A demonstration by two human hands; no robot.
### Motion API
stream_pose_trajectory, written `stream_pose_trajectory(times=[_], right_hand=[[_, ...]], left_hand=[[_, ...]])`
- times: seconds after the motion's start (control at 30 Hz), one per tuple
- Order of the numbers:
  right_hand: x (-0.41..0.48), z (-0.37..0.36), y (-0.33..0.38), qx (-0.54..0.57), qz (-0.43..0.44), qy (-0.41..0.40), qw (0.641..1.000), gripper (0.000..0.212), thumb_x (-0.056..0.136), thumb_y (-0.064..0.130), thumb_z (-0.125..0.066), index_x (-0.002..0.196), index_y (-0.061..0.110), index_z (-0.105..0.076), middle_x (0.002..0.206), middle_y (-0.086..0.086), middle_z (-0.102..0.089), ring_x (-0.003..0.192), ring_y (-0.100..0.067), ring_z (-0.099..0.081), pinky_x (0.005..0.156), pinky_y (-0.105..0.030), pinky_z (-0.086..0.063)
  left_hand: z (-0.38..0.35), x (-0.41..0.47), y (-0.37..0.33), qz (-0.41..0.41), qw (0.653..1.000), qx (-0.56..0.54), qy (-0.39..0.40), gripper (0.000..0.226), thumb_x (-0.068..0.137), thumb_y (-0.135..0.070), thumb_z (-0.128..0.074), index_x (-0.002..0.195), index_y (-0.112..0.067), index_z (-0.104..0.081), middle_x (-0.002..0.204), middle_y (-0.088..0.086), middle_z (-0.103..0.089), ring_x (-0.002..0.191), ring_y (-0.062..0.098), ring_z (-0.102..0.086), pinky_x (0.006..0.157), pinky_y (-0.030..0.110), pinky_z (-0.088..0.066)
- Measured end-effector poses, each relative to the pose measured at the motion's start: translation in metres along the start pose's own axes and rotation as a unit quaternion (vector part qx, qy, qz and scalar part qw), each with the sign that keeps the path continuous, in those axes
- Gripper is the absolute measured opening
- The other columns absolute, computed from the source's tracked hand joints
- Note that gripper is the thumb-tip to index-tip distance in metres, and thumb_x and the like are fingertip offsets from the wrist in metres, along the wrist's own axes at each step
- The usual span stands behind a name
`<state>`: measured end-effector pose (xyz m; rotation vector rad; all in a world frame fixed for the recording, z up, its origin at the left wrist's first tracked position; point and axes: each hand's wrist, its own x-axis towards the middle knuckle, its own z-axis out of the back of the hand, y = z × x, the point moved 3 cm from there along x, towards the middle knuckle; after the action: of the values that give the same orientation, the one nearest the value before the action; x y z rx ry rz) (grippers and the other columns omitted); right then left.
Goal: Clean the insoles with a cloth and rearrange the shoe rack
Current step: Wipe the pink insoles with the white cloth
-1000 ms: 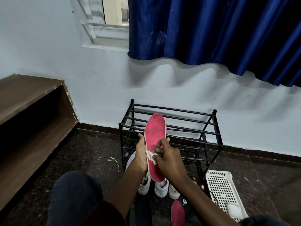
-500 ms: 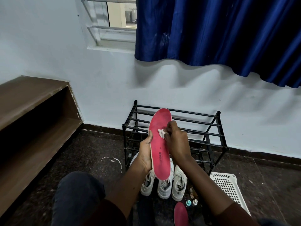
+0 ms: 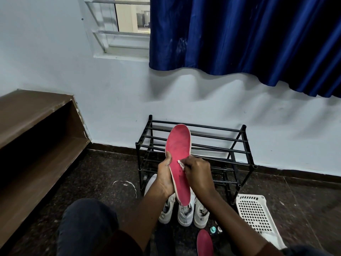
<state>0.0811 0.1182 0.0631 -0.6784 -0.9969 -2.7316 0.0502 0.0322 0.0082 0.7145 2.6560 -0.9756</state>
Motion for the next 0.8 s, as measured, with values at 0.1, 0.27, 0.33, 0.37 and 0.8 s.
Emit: stream_pose_trajectory(times=[0.1,0.27,0.33,0.37,0.8], right_hand=[[0.019,-0.002,-0.001,-0.01,-0.012,-0.03,0.999,0.021,0.076,0.012,-0.054,0.075,0.006,-0.074,0.065,-0.009,-0.067,0.058,-0.026,-0.062,0.056,-0.031,-0.048],[0.02,-0.003,0.001,0.016,-0.049,-0.009,0.999,0.015,0.08,0.002,-0.059,0.081,0.002,-0.074,0.075,-0.012,-0.07,0.067,-0.026,-0.065,0.064,-0.023,-0.042],[0.01,-0.006,0.003,0.011,-0.044,0.03,0.999,0.017,0.078,-0.002,-0.06,0.085,0.003,-0.075,0.08,-0.011,-0.072,0.071,-0.024,-0.067,0.065,-0.014,-0.038],[0.004,-0.007,0.005,0.011,-0.04,0.053,0.998,0.02,0.078,-0.003,-0.059,0.087,0.005,-0.075,0.083,-0.011,-0.073,0.074,-0.023,-0.067,0.068,-0.012,-0.038],[0.025,0.001,-0.007,-0.039,-0.02,0.032,0.999,0.019,0.069,0.014,-0.055,0.064,0.01,-0.073,0.063,-0.007,-0.069,0.055,-0.022,-0.064,0.055,-0.028,-0.043]], left_hand=[[0.003,-0.001,0.001,0.002,1.0,-0.006,-0.004,0.06,0.093,-0.053,-0.034,0.103,-0.004,-0.067,0.09,0.017,-0.07,0.085,0.031,-0.066,0.088,0.042,-0.045],[0.008,-0.001,-0.001,0.003,1.0,0.013,-0.015,0.056,0.095,-0.049,-0.034,0.103,-0.003,-0.065,0.087,0.018,-0.07,0.078,0.03,-0.068,0.084,0.041,-0.046],[0.009,-0.001,-0.002,0.001,0.999,0.022,-0.031,0.058,0.094,-0.05,-0.035,0.101,-0.001,-0.065,0.089,0.019,-0.068,0.079,0.03,-0.066,0.083,0.039,-0.047],[0.012,0.001,-0.002,0.006,0.999,0.018,-0.034,0.06,0.092,-0.052,-0.036,0.1,0.001,-0.066,0.094,0.019,-0.066,0.082,0.03,-0.065,0.084,0.039,-0.046],[-0.002,0.003,0.021,0.021,0.999,-0.015,0.024,0.056,0.096,-0.043,-0.045,0.083,0.003,-0.076,0.086,0.02,-0.07,0.077,0.028,-0.071,0.065,0.034,-0.059]])
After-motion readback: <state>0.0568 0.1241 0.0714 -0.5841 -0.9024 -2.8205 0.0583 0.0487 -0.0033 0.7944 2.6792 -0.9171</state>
